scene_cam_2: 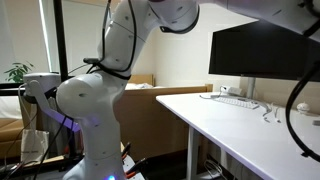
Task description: Use the blue towel to wipe the desk
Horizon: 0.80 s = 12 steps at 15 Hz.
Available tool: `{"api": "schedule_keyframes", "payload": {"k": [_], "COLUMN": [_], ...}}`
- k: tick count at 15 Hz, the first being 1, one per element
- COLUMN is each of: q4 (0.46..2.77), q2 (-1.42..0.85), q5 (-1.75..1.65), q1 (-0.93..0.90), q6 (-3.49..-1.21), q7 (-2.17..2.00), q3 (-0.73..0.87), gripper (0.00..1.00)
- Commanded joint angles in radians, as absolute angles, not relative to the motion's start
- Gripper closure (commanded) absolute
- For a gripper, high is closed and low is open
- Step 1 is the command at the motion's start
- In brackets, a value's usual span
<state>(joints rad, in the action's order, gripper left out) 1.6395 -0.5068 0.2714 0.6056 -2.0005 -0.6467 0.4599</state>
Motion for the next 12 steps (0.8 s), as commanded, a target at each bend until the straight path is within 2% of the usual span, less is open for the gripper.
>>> {"api": "schedule_keyframes", "payload": {"k": [1,12], "q4": [1.499,1.229], "q2": [-0.623,-0.751], "q5": [0.300,0.298], "q1": [0.678,0.779], "q6": [-1.963,-1.824], "q7": [-0.648,-0.734], "q3": [0.447,0.405], "gripper": [0.93,0.93]}}
